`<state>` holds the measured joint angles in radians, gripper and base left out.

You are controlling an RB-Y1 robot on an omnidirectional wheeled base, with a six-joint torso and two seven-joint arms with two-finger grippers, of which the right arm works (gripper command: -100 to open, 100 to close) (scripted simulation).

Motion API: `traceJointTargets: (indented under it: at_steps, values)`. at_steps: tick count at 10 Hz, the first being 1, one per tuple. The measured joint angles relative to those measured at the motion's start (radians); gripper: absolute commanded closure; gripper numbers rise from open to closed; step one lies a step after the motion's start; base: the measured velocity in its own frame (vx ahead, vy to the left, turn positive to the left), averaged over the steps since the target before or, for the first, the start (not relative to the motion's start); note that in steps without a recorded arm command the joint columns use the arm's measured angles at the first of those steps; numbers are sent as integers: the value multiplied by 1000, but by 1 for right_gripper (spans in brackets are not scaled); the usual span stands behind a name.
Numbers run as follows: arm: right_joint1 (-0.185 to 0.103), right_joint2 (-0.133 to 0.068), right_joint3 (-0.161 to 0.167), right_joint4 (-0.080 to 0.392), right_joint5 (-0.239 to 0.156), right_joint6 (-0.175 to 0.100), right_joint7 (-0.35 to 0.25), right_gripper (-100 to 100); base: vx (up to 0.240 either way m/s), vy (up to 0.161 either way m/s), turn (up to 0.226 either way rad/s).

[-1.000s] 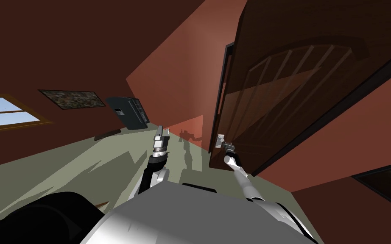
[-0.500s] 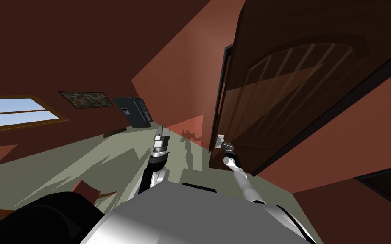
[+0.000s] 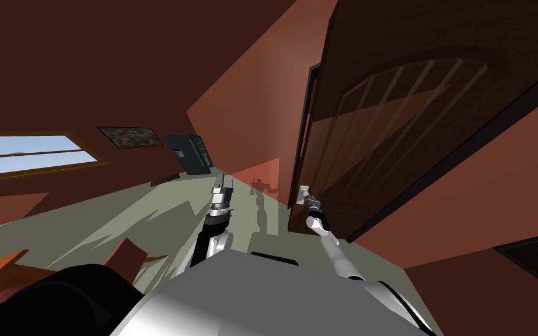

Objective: Pull the door open

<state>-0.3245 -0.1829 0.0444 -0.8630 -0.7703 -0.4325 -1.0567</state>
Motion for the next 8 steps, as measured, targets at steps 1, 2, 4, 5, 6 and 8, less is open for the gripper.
traceJointTargets:
  at_steps: [1, 2, 4, 5, 6, 8]
  values:
    - [-2, 3, 10, -1, 2, -7, 0, -100, -165, -112, 128]
    - [15, 5, 17, -32, 2, -5, 2, -100, -131, -78, 85]
    - [15, 2, 38, -23, 5, -16, -13, -100, -84, -54, 7]
    - [17, -1, 35, -17, 3, -16, -14, -100, 55, 44, -133]
    - [18, -5, 19, -15, -5, -2, -10, -100, 91, 85, -107]
    - [13, -17, -2, -9, -16, 15, -7, 100, 20, -5, -26]
